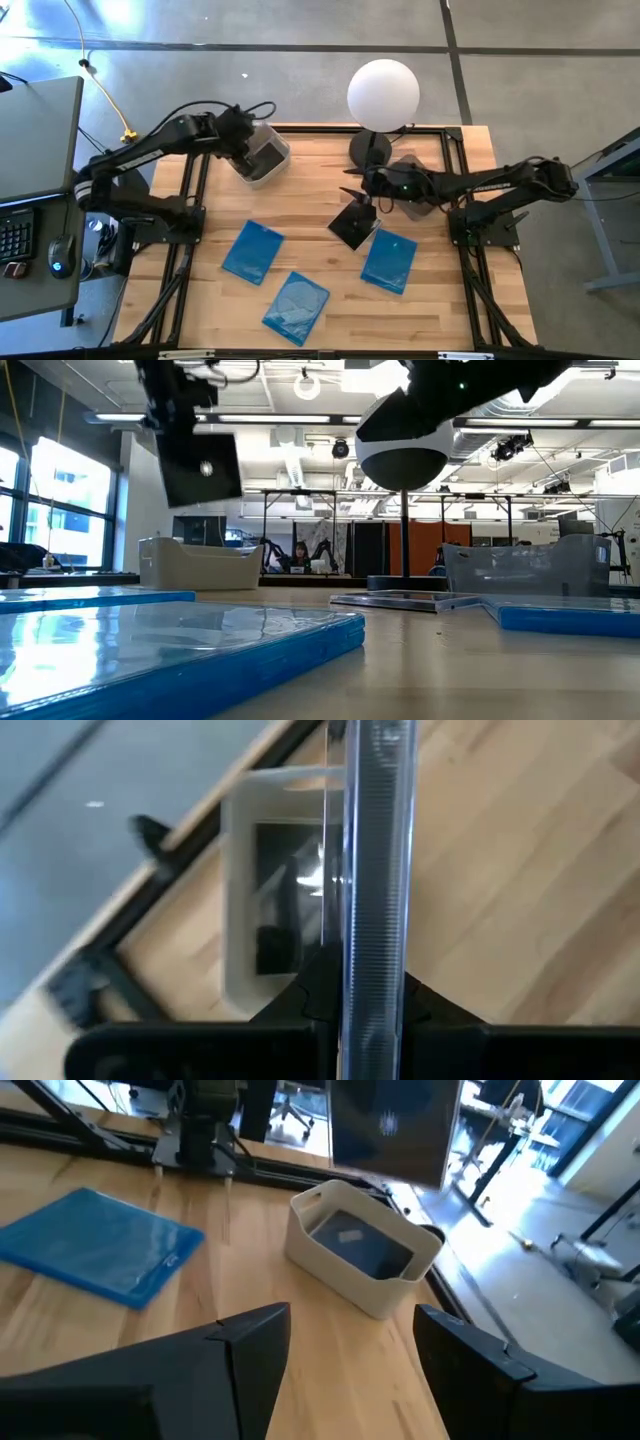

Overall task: Pick & place jewel cases by type
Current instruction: Put the left black CD case into the white bin

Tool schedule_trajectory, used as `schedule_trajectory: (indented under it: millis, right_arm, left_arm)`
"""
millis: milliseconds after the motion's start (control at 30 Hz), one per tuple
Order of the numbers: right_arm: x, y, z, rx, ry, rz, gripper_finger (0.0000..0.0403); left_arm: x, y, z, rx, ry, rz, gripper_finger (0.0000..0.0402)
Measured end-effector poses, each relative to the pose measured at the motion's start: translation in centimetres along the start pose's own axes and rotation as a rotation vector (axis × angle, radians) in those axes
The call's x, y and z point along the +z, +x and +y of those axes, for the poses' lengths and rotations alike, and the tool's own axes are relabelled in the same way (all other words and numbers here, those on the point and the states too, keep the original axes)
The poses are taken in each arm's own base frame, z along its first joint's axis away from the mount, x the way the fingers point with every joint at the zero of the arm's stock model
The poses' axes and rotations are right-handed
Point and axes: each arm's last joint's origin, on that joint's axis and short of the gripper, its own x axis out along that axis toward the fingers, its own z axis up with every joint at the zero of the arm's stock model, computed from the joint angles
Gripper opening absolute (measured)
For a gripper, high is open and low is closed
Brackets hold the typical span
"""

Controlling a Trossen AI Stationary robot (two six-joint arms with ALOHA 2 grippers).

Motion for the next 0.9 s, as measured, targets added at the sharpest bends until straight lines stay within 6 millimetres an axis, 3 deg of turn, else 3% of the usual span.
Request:
schedule_trajectory:
  millis: [167, 300, 567, 900]
  right_arm:
    - [0.0, 0.0, 0.0, -0.005, -0.024, -0.016, 0.0208]
    - [0.0, 0.0, 0.0, -0.004, -0.025, -0.015, 0.0208]
    - [0.0, 0.0, 0.0, -0.004, -0.025, -0.013, 0.0208]
    - [0.0, 0.0, 0.0, -0.004, -0.026, -0.012, 0.0208]
  left_arm:
    - [-0.4, 4.3, 1.5, -0.032, -0.030, 0.061, 0.0019]
    - [-0.6, 6.5, 3.5, -0.018, -0.118, 0.129, 0.0019]
    - [-0.1, 9.0, 5.5, -0.235, -0.242, 0.155, 0.0019]
    - [-0.1, 11.9, 5.2, -0.215, -0.221, 0.266, 0.0019]
